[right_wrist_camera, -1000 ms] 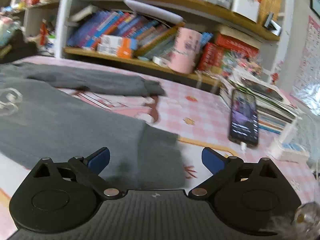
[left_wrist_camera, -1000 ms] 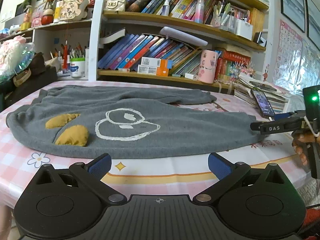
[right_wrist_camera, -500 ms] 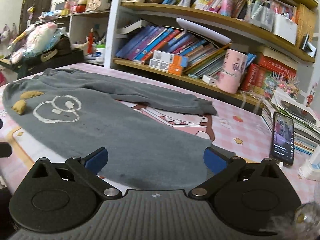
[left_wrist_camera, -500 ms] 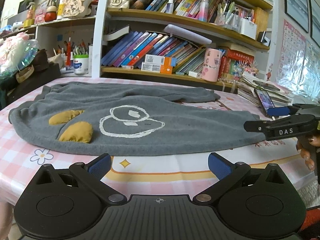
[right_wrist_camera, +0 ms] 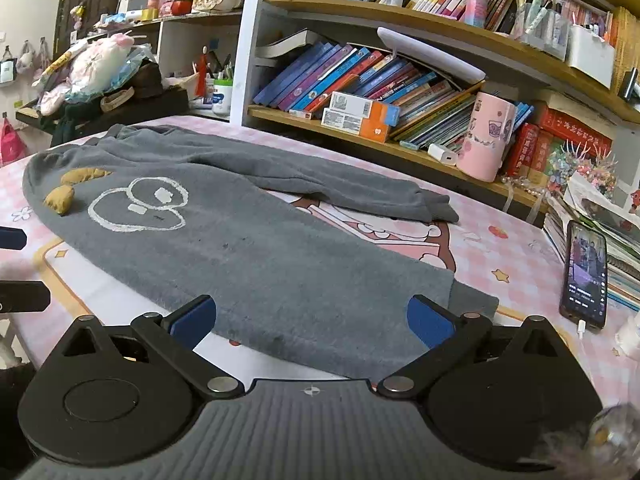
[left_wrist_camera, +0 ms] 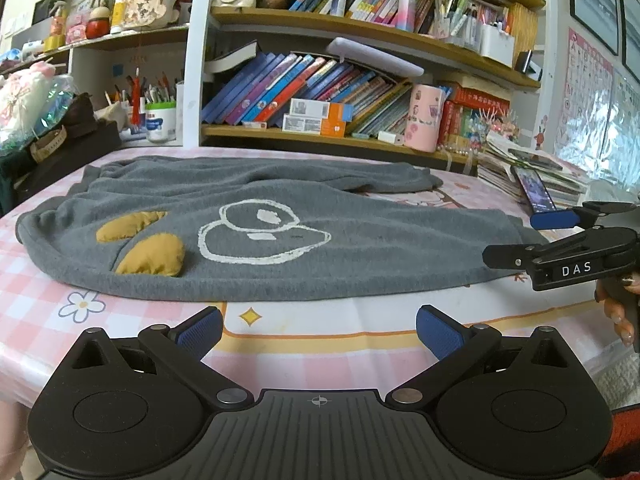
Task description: Fold clothes
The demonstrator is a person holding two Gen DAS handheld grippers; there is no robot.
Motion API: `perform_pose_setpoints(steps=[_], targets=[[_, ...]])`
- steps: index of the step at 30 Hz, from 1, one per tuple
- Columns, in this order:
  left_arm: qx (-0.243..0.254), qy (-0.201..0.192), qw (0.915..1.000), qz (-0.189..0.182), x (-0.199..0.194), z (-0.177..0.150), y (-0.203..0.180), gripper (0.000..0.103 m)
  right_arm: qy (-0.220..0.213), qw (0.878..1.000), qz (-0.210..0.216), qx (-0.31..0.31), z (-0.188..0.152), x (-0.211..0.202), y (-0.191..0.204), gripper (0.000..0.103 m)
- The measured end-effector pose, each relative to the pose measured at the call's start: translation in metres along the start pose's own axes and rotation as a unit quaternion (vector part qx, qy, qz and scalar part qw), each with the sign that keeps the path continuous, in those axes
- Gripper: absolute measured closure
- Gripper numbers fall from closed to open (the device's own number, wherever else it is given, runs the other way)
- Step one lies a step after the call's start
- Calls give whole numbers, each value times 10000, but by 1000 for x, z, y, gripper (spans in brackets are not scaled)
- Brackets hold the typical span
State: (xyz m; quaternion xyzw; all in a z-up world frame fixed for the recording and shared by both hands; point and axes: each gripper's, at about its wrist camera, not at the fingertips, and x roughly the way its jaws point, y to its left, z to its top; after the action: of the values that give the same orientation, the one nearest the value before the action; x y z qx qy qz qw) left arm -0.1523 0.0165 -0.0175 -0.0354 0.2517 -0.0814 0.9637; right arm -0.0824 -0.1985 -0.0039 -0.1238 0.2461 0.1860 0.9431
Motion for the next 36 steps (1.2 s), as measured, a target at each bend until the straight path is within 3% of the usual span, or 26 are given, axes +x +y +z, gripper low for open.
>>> perform_pose_setpoints(steps=[30, 36], targets=[[-206, 69, 9998, 36, 4, -3, 8, 0, 5, 9991, 343, -247, -1, -3, 18, 0], [-128, -97, 9996, 216, 3, 2, 13, 0, 15, 9990, 378, -244, -1, -2, 17, 0]])
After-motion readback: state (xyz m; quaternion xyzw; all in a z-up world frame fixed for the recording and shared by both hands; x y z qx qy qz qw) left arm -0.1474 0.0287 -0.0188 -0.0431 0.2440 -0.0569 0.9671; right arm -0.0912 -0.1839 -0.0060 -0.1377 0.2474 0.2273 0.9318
